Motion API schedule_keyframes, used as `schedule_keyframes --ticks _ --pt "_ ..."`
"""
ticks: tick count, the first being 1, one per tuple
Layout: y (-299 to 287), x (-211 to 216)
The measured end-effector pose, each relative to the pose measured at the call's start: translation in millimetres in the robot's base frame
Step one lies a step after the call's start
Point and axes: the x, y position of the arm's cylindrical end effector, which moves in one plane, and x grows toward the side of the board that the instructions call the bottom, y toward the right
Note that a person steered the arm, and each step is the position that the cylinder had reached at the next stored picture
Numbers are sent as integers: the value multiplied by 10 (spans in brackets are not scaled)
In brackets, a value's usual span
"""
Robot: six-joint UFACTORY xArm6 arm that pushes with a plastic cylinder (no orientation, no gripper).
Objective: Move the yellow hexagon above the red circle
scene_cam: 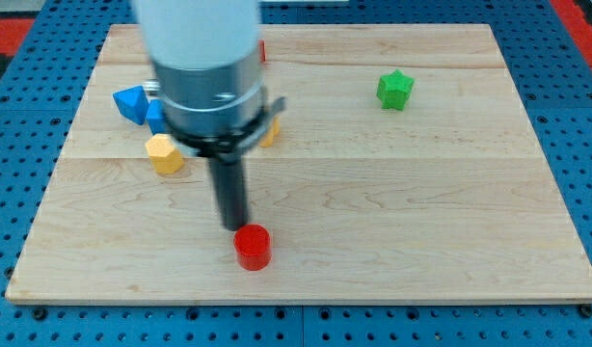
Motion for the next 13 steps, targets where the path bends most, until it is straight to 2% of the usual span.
schedule_keyframes --ticks 1,2,3,4,6,8,10,11,13 --pt "-558 -109" --pt "-723 -532" --pt "-1132 -789" --pt "-1080 -1068" --pt "-334 -1062" --pt "-90 -705" --pt "79 -661" --pt "-105 -1033" --pt "48 -1790"
